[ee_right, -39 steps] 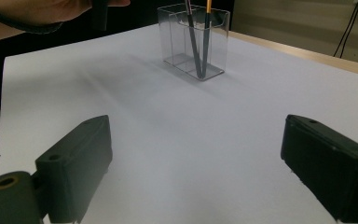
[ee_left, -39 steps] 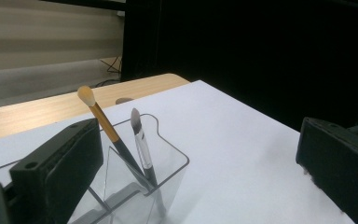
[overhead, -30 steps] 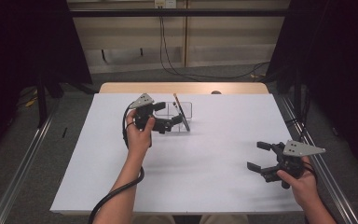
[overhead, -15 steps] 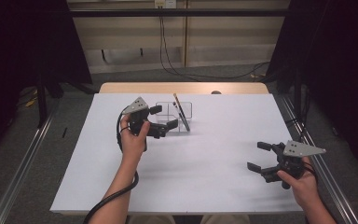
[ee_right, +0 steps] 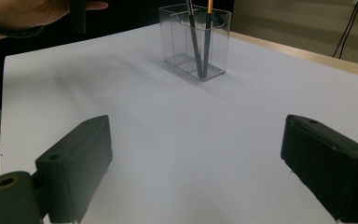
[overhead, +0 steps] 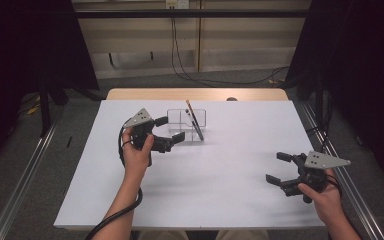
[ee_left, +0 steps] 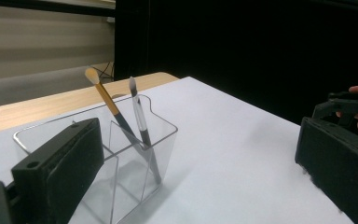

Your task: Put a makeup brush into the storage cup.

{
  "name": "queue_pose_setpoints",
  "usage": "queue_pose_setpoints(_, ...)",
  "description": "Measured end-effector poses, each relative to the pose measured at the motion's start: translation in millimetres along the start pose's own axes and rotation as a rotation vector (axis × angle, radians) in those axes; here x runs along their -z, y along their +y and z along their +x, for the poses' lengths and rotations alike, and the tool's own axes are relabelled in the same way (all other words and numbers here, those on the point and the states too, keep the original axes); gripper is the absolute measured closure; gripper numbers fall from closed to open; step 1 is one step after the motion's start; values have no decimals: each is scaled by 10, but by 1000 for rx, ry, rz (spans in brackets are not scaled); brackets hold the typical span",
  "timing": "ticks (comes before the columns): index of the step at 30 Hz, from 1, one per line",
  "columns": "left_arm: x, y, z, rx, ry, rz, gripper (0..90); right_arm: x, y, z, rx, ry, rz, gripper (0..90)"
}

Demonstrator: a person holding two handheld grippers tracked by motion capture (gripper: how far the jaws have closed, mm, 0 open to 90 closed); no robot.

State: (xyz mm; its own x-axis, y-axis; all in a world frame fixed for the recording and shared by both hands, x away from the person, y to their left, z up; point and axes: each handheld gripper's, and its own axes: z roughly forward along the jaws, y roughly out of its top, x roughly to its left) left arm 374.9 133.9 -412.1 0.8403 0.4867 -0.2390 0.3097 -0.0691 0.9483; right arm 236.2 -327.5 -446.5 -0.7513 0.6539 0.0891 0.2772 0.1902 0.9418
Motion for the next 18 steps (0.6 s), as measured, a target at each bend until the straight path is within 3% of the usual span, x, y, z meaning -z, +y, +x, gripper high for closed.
queue_pose_setpoints(18, 205, -131, 9, -1, -2, -10, 12, 1, 3, 7, 2, 1, -1, 87)
